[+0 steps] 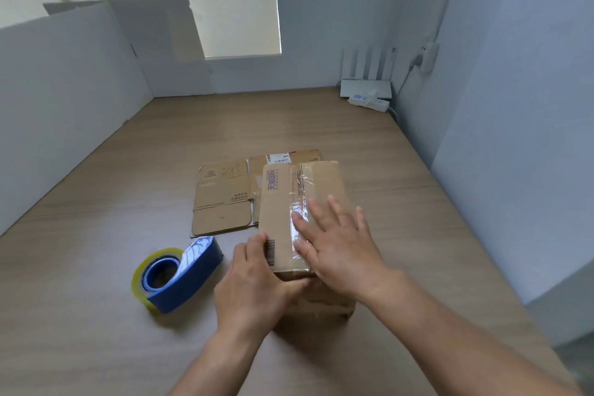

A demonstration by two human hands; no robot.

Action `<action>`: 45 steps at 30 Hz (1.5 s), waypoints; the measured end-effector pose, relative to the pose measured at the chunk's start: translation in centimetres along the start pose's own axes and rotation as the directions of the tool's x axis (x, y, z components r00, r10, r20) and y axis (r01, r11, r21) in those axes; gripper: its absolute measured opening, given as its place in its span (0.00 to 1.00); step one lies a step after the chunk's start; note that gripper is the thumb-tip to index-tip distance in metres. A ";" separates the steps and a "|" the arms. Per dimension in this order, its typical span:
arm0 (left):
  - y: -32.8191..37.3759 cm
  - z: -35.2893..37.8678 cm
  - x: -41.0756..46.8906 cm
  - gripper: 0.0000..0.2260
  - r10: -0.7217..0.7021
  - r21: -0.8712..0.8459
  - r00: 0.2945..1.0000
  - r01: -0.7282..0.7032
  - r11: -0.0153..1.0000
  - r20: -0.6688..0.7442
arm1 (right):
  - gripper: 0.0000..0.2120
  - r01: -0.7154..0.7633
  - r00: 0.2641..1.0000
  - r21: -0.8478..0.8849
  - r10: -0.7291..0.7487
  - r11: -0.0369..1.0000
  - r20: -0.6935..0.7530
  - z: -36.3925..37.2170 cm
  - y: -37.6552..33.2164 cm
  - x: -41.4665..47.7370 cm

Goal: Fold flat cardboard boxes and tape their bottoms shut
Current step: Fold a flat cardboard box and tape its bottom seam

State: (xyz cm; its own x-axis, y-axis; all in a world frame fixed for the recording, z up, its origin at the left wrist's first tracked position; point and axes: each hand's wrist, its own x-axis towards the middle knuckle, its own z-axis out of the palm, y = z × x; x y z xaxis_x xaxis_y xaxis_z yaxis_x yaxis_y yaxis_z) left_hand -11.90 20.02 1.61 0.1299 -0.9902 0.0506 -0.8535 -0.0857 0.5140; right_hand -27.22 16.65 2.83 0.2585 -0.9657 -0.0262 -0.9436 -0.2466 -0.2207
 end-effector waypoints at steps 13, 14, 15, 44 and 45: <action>-1.7 -0.9 0.7 0.49 0.170 -0.034 0.985 -0.168 0.985 0.043 | 0.29 0.284 0.956 -0.035 -0.286 0.958 -0.067 0.2 3.2 -2.0; -1.9 -0.8 0.5 0.47 0.170 -0.034 0.985 -0.169 0.985 0.013 | 0.29 0.290 0.953 -0.023 -0.290 0.957 -0.089 0.2 3.0 -1.9; -2.0 -0.6 0.2 0.45 0.169 -0.038 0.985 -0.170 0.985 -0.027 | 0.29 0.295 0.949 -0.008 -0.294 0.955 -0.116 0.1 2.8 -1.9; -4.5 0.2 2.6 0.35 0.348 -0.052 0.929 -0.357 0.933 -0.130 | 0.21 0.328 0.868 0.084 -0.265 0.941 -0.420 1.3 0.0 -0.3; -4.7 0.3 2.6 0.34 0.357 -0.055 0.924 -0.366 0.929 -0.136 | 0.21 0.325 0.872 0.095 -0.259 0.941 -0.414 1.3 0.0 -0.3</action>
State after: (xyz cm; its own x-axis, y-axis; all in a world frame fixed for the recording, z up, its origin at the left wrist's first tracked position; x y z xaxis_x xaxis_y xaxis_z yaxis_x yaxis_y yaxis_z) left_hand -7.69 17.79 -0.89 -0.1156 -0.9309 0.3465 -0.8127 0.2892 0.5059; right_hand -27.02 17.07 1.59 0.3845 -0.8123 0.4385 -0.7845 -0.5379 -0.3085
